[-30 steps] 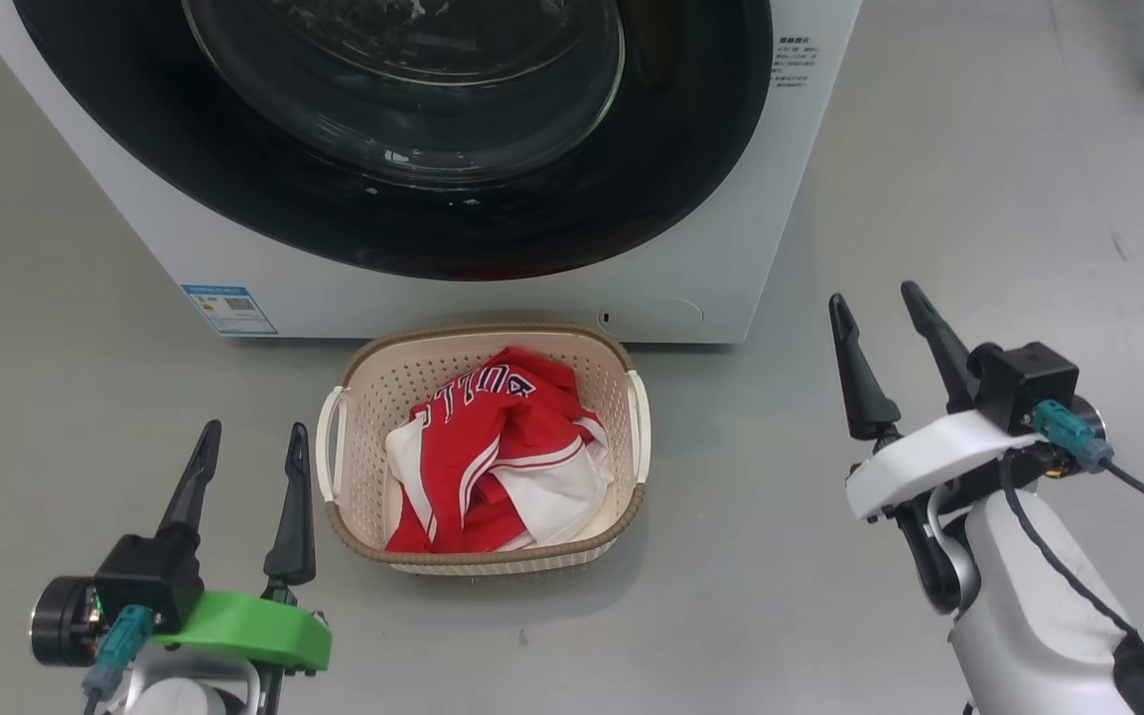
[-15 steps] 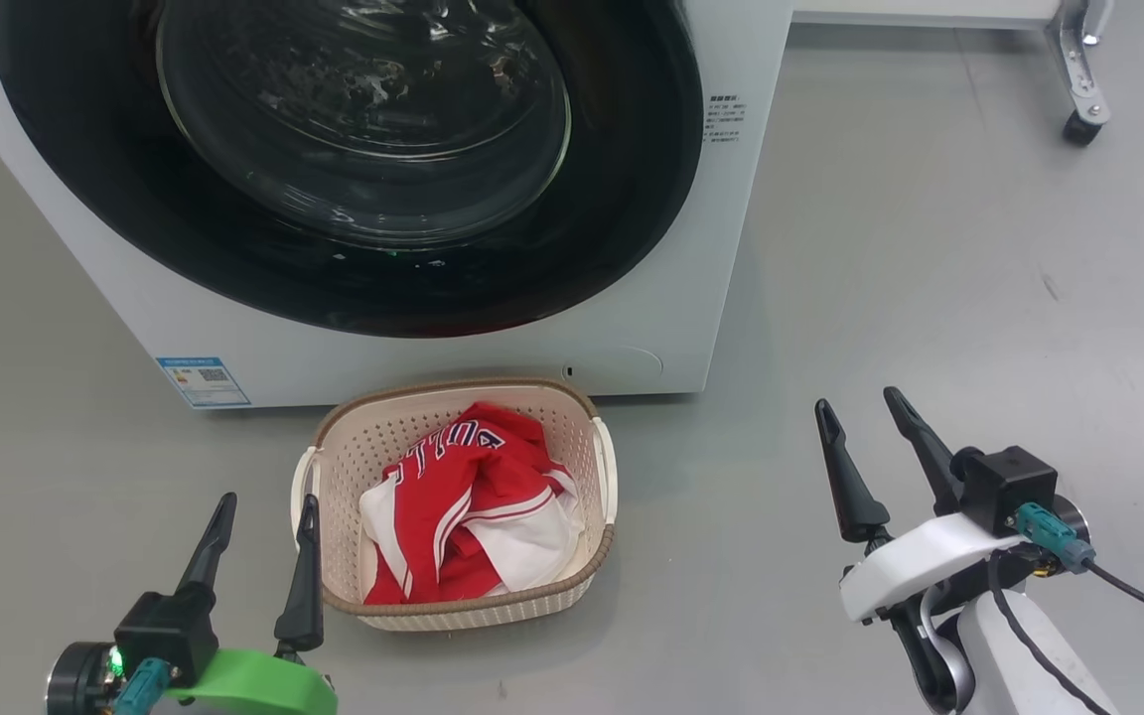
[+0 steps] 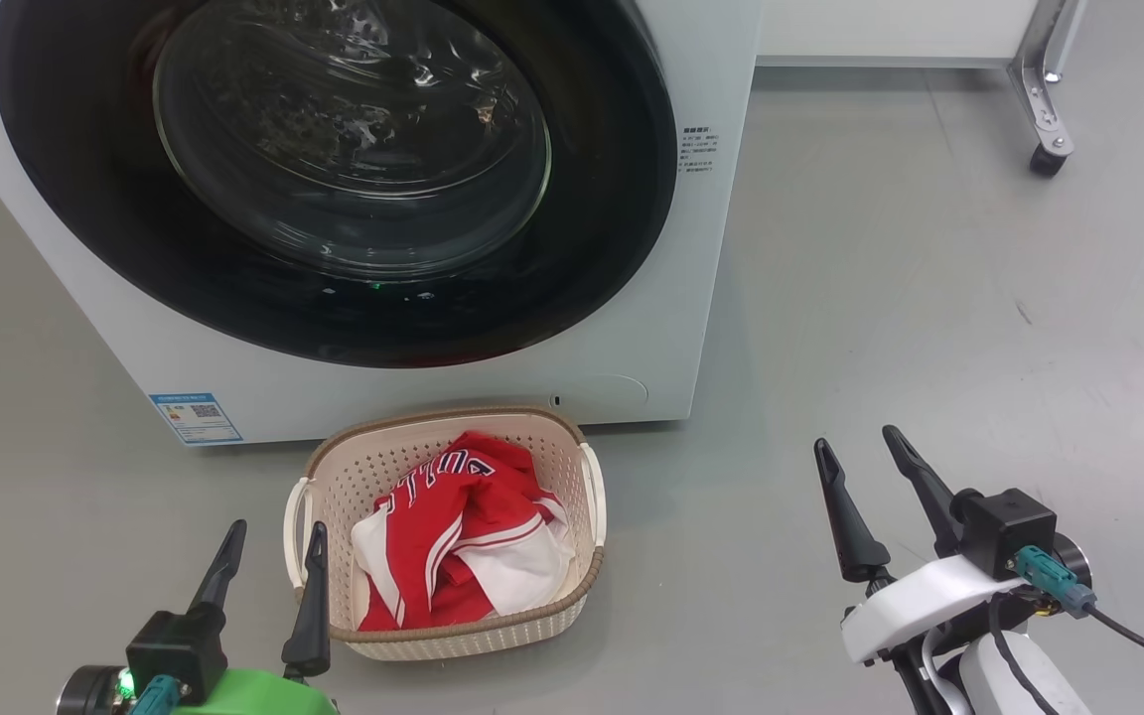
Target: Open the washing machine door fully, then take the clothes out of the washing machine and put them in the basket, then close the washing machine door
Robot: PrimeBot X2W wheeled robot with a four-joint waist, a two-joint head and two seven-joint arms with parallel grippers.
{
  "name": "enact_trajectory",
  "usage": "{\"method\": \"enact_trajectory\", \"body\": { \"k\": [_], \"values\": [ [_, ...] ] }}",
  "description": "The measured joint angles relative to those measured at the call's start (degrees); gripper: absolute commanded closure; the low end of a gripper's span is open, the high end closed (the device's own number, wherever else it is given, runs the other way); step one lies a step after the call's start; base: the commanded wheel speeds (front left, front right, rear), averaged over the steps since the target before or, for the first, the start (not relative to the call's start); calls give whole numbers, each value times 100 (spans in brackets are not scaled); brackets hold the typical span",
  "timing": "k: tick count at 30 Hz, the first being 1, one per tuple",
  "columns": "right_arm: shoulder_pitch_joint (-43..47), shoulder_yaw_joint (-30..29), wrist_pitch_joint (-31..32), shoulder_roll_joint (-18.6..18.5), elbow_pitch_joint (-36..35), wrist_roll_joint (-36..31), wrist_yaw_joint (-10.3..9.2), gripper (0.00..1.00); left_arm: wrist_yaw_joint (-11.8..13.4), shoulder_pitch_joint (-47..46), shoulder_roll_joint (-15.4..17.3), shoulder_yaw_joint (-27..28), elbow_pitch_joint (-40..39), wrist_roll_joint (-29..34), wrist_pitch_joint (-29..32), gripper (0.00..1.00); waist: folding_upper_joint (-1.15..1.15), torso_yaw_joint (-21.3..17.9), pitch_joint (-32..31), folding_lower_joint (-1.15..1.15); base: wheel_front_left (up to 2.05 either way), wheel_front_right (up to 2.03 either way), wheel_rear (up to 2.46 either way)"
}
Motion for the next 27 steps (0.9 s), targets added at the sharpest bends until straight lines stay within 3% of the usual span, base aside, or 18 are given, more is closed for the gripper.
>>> {"method": "enact_trajectory", "body": {
  "k": [27],
  "values": [
    [353,-32,0,22,-305,-58,-46,0,51,126,12,-13,-183,-32,121,0,0,-33,-124,0,0,0,0]
  ]
}}
